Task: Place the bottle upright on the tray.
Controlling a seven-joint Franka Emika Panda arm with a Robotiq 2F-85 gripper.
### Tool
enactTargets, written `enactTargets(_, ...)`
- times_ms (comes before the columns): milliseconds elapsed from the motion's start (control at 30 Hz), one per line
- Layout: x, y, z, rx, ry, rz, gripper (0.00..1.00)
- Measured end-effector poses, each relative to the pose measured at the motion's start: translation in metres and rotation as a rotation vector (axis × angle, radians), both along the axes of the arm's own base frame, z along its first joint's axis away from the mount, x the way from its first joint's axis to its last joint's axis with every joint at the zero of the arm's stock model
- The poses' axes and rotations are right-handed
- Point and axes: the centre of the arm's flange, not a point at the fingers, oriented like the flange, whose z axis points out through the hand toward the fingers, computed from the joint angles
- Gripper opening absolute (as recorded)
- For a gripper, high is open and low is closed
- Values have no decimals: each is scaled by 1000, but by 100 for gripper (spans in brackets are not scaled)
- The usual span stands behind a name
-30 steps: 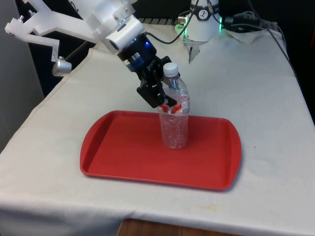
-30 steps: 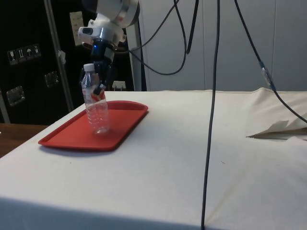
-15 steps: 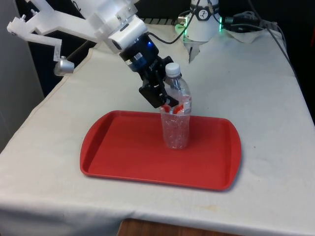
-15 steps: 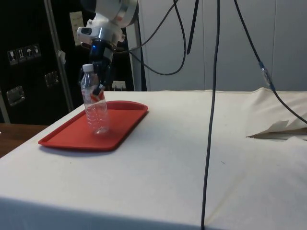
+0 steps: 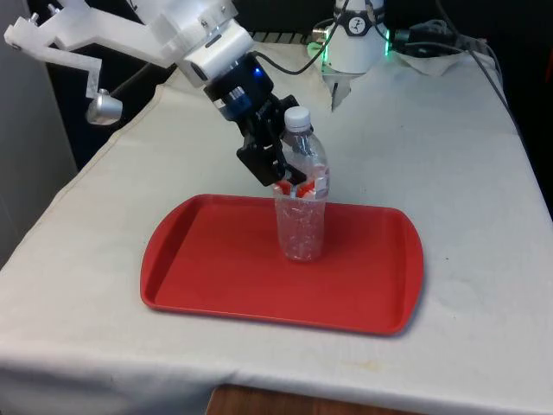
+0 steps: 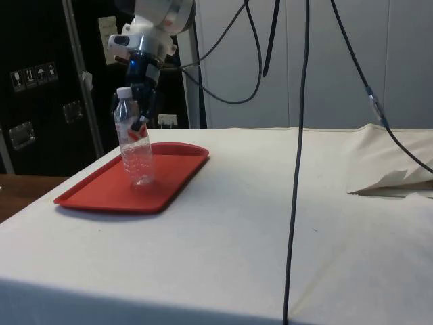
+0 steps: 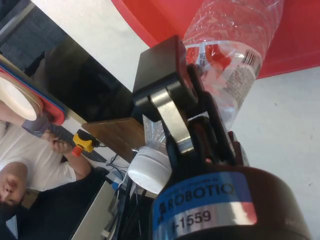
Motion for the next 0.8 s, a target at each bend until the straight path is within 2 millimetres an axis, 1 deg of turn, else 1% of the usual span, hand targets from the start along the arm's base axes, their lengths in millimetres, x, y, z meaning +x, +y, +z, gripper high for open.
enactTargets(333,-2,-5,-6,-5,-3,-2,33)
enactTargets(533,-2,-9,-5,-12,-9,-6,33)
enactTargets(800,-2,-8,-5,-12,-11,-4,33)
